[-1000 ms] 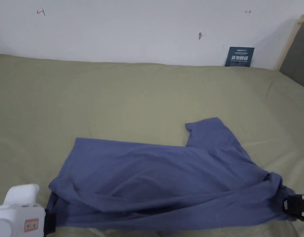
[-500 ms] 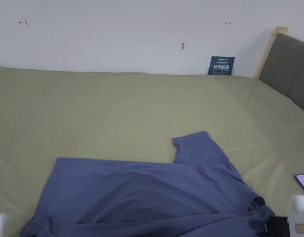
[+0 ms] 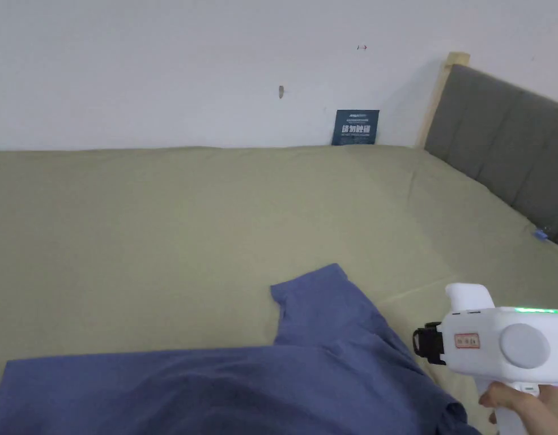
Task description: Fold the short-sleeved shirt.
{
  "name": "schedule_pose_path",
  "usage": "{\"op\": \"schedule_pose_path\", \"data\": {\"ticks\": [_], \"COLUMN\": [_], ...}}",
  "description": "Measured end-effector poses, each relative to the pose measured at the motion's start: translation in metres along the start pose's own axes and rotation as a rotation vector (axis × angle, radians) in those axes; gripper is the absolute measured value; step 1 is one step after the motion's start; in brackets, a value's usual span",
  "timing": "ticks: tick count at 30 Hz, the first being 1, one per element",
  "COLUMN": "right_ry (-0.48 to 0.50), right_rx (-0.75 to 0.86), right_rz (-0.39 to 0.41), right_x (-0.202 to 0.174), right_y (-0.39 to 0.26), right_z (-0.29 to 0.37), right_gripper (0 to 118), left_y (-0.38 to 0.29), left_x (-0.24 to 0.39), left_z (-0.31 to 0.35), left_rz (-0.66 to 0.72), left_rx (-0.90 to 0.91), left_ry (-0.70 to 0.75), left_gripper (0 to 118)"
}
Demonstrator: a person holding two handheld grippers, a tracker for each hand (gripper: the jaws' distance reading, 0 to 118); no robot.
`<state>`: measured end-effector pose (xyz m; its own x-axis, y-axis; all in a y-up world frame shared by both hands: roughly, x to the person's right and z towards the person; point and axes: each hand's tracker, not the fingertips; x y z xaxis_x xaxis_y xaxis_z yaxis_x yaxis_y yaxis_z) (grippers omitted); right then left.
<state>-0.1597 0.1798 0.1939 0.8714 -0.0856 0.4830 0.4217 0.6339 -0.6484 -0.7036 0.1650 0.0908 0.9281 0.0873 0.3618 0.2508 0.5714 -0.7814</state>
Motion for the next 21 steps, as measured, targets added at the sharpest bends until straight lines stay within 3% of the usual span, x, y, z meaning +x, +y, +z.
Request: {"op": "schedule_pose_path", "data": {"ticks": [1, 2, 5, 8, 9, 11, 12, 13, 14, 15, 17, 18, 21], "right_ry": [0.047, 0.047, -0.017, -0.037, -0.036, -0.055, -0.067, -0.065, -0.065, -0.073, -0.092, -0.099, -0.100], "right_rx": [-0.044, -0.102, -0.136, -0.255, -0.299, -0.246, -0.258, -0.258, -0.244, -0.207, -0.231, -0.240, -0.218], "right_rz": [-0.015, -0.024, 0.042, -0.023, -0.043, 0.046, 0.039, 0.044, 0.062, 0.077, 0.048, 0.093, 0.074], "right_x": [0.004, 0.007, 0.008, 0.015, 0.015, 0.008, 0.008, 0.009, 0.008, 0.005, -0.012, -0.015, -0.009], "right_y": [0.015, 0.028, 0.055, 0.059, 0.055, 0.048, 0.050, 0.053, 0.053, 0.051, 0.039, 0.034, 0.042], "right_z": [-0.018, -0.038, -0.092, -0.143, -0.154, -0.155, -0.150, -0.144, -0.139, -0.136, -0.132, -0.136, -0.135], "right_gripper": [92, 102, 91, 89, 81, 81, 79, 70, 45, 0, 0, 0, 0], "left_y": [0.002, 0.005, 0.009, 0.009, 0.009, 0.009, 0.008, 0.007, 0.009, 0.009, 0.008, 0.009, 0.010], "left_x": [-0.001, -0.005, -0.011, 0.002, 0.001, -0.001, -0.001, -0.002, 0.000, 0.000, 0.001, 0.001, -0.003], "left_z": [-0.003, -0.008, -0.017, -0.019, -0.021, -0.026, -0.027, -0.028, -0.028, -0.028, -0.027, -0.026, -0.020], "left_rz": [0.000, 0.000, -0.010, -0.027, -0.023, -0.020, -0.016, -0.019, -0.022, -0.025, -0.027, -0.021, -0.020], "left_rx": [-0.001, 0.003, -0.013, -0.034, -0.044, -0.059, -0.066, -0.068, -0.073, -0.075, -0.073, -0.076, -0.073], "left_ry": [0.008, 0.016, 0.028, 0.044, 0.047, 0.047, 0.050, 0.050, 0.050, 0.051, 0.053, 0.052, 0.043], "left_gripper": [0, 0, 0, 0, 0, 0, 0, 0, 0, 0, 0, 0, 0]}}
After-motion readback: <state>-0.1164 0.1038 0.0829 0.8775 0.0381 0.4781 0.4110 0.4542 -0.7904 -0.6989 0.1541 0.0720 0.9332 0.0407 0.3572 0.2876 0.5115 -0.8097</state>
